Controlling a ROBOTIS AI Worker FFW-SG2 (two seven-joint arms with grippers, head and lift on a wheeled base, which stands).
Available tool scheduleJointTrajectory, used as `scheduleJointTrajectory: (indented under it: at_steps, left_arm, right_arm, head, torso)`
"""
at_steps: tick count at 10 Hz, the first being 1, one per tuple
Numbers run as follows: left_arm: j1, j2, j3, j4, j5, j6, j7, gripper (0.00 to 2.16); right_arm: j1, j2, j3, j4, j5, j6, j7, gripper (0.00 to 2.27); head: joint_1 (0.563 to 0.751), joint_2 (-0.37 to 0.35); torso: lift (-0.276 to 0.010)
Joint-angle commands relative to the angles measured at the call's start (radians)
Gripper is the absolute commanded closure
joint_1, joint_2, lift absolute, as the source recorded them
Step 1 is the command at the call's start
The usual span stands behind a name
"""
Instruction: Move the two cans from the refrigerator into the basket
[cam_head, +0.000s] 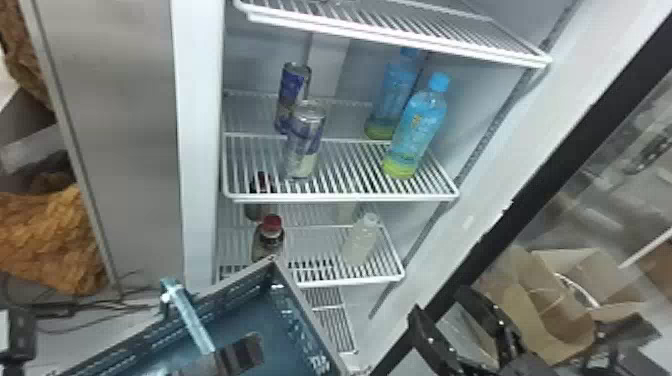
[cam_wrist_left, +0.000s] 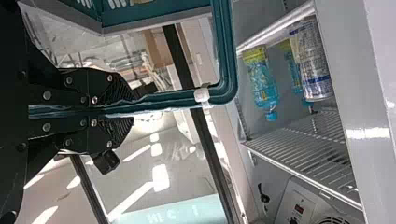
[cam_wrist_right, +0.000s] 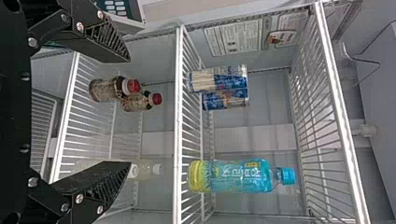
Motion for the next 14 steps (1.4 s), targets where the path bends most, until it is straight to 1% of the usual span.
scheduleJointTrajectory:
  at_steps: [1,5,10,14]
  left_arm:
    - [0.000,0.000,0.000,0.000,0.000,0.000,0.000,1.20]
    - [0.000,-0.002,0.004,0.000,0.002,0.000,0.000,1.20]
    - [0.002,-0.003,0.010,0.000,0.002,0.000,0.000,1.20]
    - [-0.002,-0.005,0.008,0.000,0.000,0.000,0.000,1.20]
  right_arm:
    - [-0.002,0.000,0.002,0.000,0.000,0.000,0.000,0.27]
    - [-0.046,0.000,0.023,-0.005,0.028,0.000,-0.003,0.27]
    - [-0.156,-0.002,0.055,0.036,0.074,0.039,-0.003,0.27]
    - [-0.257,-0.021,0.125,0.120,0.072,0.039,-0.023,0.27]
  head:
    - [0.695,-0.350]
    - [0.695,-0.350]
    - [0.695,-0.350]
    - [0.695,-0.350]
  torso:
    - [-0.035]
    - [-0.035]
    - [-0.035]
    - [-0.035]
